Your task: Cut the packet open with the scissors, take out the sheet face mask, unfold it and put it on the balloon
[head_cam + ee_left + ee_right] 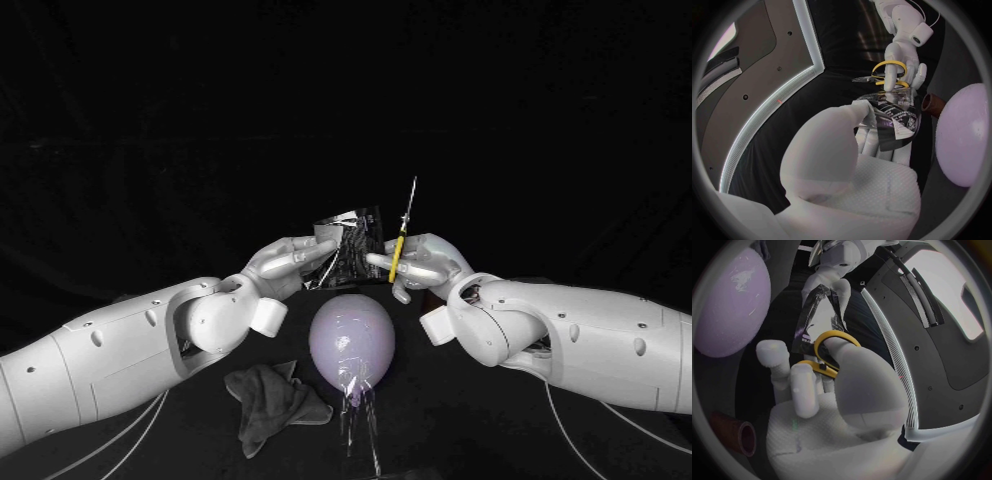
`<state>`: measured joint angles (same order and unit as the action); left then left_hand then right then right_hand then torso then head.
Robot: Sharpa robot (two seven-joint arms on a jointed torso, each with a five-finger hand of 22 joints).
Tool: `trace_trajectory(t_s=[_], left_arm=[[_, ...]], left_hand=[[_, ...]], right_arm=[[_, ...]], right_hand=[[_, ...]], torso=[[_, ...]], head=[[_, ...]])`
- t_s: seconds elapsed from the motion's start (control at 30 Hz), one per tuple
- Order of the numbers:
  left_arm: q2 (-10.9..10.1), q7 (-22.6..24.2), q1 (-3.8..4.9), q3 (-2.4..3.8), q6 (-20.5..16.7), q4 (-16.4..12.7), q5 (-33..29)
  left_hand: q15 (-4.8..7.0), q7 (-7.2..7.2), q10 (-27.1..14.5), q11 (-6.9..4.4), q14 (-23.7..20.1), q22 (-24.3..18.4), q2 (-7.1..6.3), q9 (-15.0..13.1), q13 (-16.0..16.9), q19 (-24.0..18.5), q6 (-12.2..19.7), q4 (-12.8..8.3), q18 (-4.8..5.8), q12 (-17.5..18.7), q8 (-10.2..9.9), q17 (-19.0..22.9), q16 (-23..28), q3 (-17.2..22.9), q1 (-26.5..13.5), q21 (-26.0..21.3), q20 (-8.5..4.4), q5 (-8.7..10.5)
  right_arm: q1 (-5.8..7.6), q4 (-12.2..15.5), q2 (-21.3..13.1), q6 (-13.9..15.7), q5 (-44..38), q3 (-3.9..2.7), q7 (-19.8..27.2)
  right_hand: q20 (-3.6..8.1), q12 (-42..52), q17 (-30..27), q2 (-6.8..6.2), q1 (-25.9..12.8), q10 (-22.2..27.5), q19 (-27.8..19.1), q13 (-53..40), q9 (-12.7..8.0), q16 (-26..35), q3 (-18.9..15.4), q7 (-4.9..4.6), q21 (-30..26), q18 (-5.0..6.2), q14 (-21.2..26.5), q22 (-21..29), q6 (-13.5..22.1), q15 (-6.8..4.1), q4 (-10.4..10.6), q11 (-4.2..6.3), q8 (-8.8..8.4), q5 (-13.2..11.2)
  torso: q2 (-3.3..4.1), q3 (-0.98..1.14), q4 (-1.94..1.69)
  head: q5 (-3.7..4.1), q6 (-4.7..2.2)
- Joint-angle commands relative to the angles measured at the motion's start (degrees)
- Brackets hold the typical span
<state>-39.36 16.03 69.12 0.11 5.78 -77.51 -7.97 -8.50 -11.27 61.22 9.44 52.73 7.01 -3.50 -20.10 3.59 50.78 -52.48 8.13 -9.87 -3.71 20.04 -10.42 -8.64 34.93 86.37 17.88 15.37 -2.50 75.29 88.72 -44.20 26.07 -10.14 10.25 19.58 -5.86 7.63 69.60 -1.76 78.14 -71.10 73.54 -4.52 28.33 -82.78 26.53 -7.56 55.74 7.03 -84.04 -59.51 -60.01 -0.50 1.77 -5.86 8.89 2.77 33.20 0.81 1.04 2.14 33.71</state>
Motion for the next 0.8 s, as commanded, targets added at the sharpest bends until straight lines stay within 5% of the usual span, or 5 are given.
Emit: trace_trajectory(t_s=[0.03, 0.23, 0.57, 0.63, 0.8], left_arm=[[0.21, -0.09, 0.19, 0.08, 0.03, -0.05, 0.70], [0.31, -0.70, 0.23, 0.07, 0.00, -0.07, 0.76], [0.28, -1.31, 0.25, 0.04, 0.09, -0.29, 0.68], [0.21, -1.28, 0.25, 0.04, 0.19, -0.28, 0.67], [0.03, -1.15, 0.25, 0.03, 0.51, -0.16, 0.66]], left_hand=[[-0.02, -0.26, 0.40, 0.05, 0.54, 0.08, 0.14, 0.09, -0.04, 0.33, 0.10, -0.34, -0.57, 0.15, 0.20, -0.07, -0.32, 0.09, -0.42, 0.20, -0.06, -0.29], [-0.22, -0.84, -0.27, 0.43, 0.33, 0.01, -0.14, 0.18, -0.11, -0.04, 0.65, -0.48, -0.44, 0.32, -0.11, -0.03, -0.06, -0.20, -1.19, 0.13, 0.08, -0.28], [-1.10, -2.50, -4.40, 1.86, -0.56, -1.82, -4.71, 2.16, 0.01, -2.63, 7.37, 5.22, 0.02, 0.17, -4.70, -0.03, 0.87, -6.91, -10.20, -2.68, 1.29, -0.29], [-1.65, -3.17, -5.81, 2.36, -1.96, -2.80, -5.80, 2.74, 0.00, -5.01, 9.26, 8.08, 1.37, 0.20, -5.98, 0.24, 1.77, -10.04, -13.62, -4.53, 1.42, -0.28], [-2.97, -4.24, -9.21, 3.50, -5.99, -3.52, -5.02, 4.65, -0.04, -10.64, 14.73, 8.42, 4.74, 0.07, -8.56, 1.07, 4.13, -15.51, -21.73, -7.94, 1.39, -0.32]], right_arm=[[0.01, 0.24, 0.07, -1.81, -0.43, -0.06, 0.17], [0.00, 0.60, -0.12, 0.46, -0.93, -0.06, -0.21], [-0.01, 1.42, -0.56, 5.15, -1.29, -0.07, -0.57], [-0.02, 1.56, -0.73, 6.21, -1.08, -0.07, -0.56], [-0.03, 1.82, -1.25, 7.75, -0.85, -0.08, -0.55]], right_hand=[[0.82, 0.46, -0.32, 1.35, 1.53, -4.79, 0.08, -0.10, 0.51, 0.30, 1.97, 0.41, 0.49, 0.48, -1.90, -0.37, -0.78, -0.76, -1.14, 2.90, 0.70, 0.01], [1.56, -0.31, -0.54, 0.52, 0.15, -7.56, 0.54, 0.05, 1.96, 0.43, 5.08, 0.89, 1.41, 0.19, -2.02, -1.47, -1.17, -1.31, -2.02, 3.46, 1.88, -0.02], [1.87, -0.84, -0.89, -0.18, -0.95, -9.15, 1.47, -0.10, 3.26, 0.53, 6.91, 1.18, 3.26, -0.20, -2.09, -3.31, -1.22, -1.60, -2.75, 3.82, 2.76, 0.02], [1.92, -0.89, -1.01, -0.25, -1.11, -9.40, 1.56, -0.13, 3.47, 0.56, 7.17, 1.23, 3.44, -0.23, -2.09, -3.49, -1.22, -1.64, -2.86, 3.88, 2.90, 0.02], [2.04, -0.96, -1.49, -0.52, -1.55, -10.10, 1.52, -0.32, 4.06, 0.75, 7.77, 1.39, 3.38, -0.20, -2.03, -3.54, -1.29, -1.78, -3.16, 4.04, 3.30, 0.02]], torso=[[-0.03, -0.02, -0.07], [-0.03, -0.07, -0.04], [0.00, -0.04, -0.04], [-0.01, -0.05, -0.01], [-0.01, -0.04, -0.04]], head=[[0.14, 0.11], [0.21, 0.20], [0.23, 0.29], [0.18, 0.27], [0.12, 0.32]])
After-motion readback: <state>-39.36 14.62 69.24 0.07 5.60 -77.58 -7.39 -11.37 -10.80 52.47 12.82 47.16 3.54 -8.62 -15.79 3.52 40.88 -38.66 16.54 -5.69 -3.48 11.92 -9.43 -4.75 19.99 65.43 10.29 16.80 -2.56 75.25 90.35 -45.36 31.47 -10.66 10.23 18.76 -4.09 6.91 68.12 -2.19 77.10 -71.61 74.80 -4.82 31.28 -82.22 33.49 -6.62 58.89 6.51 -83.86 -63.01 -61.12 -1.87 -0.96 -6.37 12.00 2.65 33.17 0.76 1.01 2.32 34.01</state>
